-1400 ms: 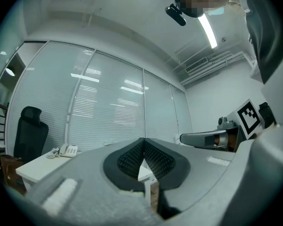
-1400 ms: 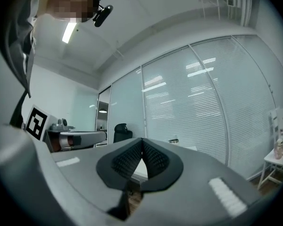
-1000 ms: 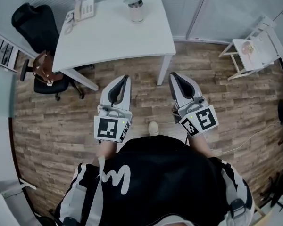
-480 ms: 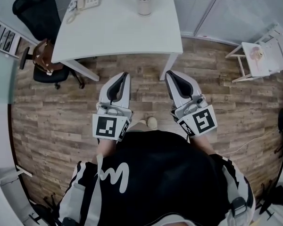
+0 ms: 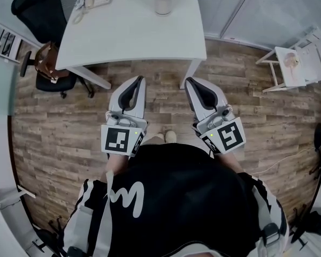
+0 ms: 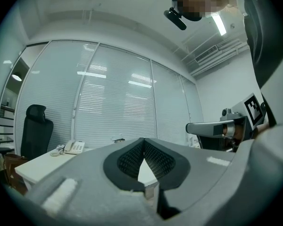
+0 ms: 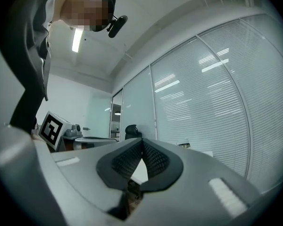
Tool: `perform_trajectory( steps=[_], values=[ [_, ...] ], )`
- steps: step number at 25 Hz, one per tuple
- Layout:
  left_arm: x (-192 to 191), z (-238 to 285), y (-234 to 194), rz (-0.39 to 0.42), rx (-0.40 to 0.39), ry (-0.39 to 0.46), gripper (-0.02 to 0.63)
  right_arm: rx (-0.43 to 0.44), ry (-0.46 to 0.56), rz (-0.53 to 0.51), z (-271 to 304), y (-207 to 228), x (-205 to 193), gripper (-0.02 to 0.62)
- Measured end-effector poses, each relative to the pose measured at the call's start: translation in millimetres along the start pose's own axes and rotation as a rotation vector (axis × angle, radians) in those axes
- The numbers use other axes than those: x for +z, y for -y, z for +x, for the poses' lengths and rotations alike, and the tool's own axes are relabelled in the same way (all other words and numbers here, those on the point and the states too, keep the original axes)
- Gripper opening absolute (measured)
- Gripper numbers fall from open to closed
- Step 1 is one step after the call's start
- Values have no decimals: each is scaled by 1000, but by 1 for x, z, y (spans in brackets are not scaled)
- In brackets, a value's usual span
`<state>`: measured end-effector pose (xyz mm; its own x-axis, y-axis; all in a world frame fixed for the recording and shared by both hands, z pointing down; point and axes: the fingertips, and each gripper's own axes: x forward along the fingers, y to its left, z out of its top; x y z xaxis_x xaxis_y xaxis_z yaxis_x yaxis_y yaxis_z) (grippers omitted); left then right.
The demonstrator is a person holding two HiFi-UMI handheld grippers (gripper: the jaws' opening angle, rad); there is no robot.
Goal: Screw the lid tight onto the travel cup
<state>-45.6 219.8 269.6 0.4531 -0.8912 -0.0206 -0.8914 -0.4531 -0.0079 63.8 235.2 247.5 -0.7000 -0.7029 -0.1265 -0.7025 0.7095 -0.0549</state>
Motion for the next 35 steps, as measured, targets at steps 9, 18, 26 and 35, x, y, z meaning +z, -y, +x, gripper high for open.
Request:
perform_trajectory(
  steps=[9, 18, 26, 35],
  values=[
    [-7, 5, 10, -21, 17, -14, 2, 30, -24, 39, -2, 9, -10, -2],
    [-14, 26, -2, -29, 17, -19, 2, 27, -24, 20, 15, 24, -13, -2],
    [-15, 77, -18, -19, -26, -6, 2, -17, -18, -1, 44, 65, -11, -2],
    [-14, 142, -68, -38, -49, 2, 2, -30, -17, 5, 110, 106, -18, -2]
  ],
)
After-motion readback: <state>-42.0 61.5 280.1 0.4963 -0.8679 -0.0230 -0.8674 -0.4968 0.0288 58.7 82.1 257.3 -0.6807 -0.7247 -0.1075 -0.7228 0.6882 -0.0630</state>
